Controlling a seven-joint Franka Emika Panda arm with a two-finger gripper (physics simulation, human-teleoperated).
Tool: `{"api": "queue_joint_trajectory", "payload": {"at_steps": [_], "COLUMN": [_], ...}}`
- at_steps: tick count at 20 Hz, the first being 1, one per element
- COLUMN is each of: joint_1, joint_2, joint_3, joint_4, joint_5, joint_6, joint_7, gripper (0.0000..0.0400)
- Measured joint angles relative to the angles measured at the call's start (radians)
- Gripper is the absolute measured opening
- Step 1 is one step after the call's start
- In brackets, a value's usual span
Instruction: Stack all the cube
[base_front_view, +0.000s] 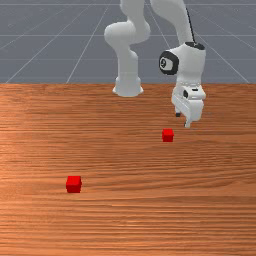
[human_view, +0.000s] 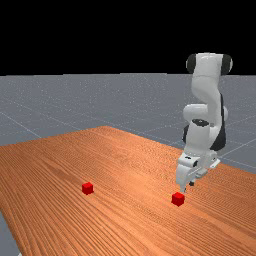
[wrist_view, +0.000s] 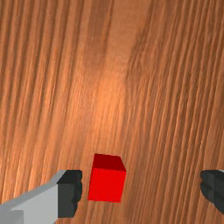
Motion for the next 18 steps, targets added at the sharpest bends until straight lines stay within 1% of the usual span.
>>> {"api": "queue_joint_trajectory", "payload": {"at_steps": [1, 2, 3, 5, 6, 7, 8, 10, 11, 12, 13, 15, 18], "joint_1": [-0.008, -0.030, -0.048, -0.096, -0.119, -0.146, -0.167, -0.178, -0.170, -0.172, -0.127, -0.091, -0.057], "joint_2": [-0.005, -0.010, -0.019, -0.037, -0.018, -0.025, -0.005, 0.056, 0.071, 0.089, 0.095, 0.105, 0.116], "joint_3": [-0.006, 0.008, 0.009, 0.011, 0.011, 0.006, 0.012, 0.020, 0.012, 0.013, -0.024, -0.028, -0.021], "joint_4": [-0.009, -0.020, -0.034, -0.067, -0.001, -0.010, -0.016, -0.018, -0.037, -0.033, -0.041, -0.022, 0.003], "joint_5": [0.000, 0.038, 0.014, 0.029, 0.100, 0.111, 0.118, 0.111, 0.093, 0.092, 0.077, 0.080, 0.076], "joint_6": [0.004, 0.020, 0.025, 0.046, -0.129, -0.136, -0.086, -0.009, 0.055, 0.069, 0.103, 0.088, 0.074], "joint_7": [-0.002, -0.019, -0.101, -0.193, -0.200, -0.242, -0.248, -0.237, -0.216, -0.215, -0.129, -0.076, -0.048], "gripper": [0.0400, 0.0400, 0.0400, 0.0400, 0.0400, 0.0400, 0.0400, 0.0400, 0.0400, 0.0400, 0.0400, 0.0400, 0.0400]}}
